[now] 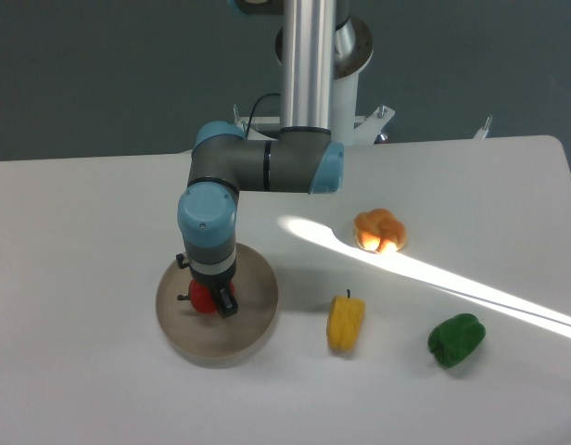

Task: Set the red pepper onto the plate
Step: 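Hold the red pepper on the plate and open the gripper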

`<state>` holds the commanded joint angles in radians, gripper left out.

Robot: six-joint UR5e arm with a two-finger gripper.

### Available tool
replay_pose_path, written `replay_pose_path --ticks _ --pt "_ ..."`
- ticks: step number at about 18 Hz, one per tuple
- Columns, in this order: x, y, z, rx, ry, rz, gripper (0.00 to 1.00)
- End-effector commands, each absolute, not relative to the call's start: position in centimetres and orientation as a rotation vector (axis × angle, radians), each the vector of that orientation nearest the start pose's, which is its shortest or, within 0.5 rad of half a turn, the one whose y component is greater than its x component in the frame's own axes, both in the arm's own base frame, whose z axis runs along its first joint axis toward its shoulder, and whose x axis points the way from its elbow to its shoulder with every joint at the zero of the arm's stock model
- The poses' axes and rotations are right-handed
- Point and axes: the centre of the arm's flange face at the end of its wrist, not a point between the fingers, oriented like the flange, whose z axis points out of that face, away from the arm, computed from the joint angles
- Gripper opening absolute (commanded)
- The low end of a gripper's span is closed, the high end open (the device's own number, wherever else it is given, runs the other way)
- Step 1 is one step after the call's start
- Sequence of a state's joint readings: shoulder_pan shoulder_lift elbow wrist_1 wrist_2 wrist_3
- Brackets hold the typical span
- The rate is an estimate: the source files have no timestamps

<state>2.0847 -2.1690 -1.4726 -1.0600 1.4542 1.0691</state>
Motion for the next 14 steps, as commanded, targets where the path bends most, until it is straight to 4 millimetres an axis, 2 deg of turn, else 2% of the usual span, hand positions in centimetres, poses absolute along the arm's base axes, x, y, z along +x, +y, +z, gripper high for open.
replay_pose_path --ticks 14 --pt "-21.02 66.71 22.29 -2.932 0.853 -0.121 0.5"
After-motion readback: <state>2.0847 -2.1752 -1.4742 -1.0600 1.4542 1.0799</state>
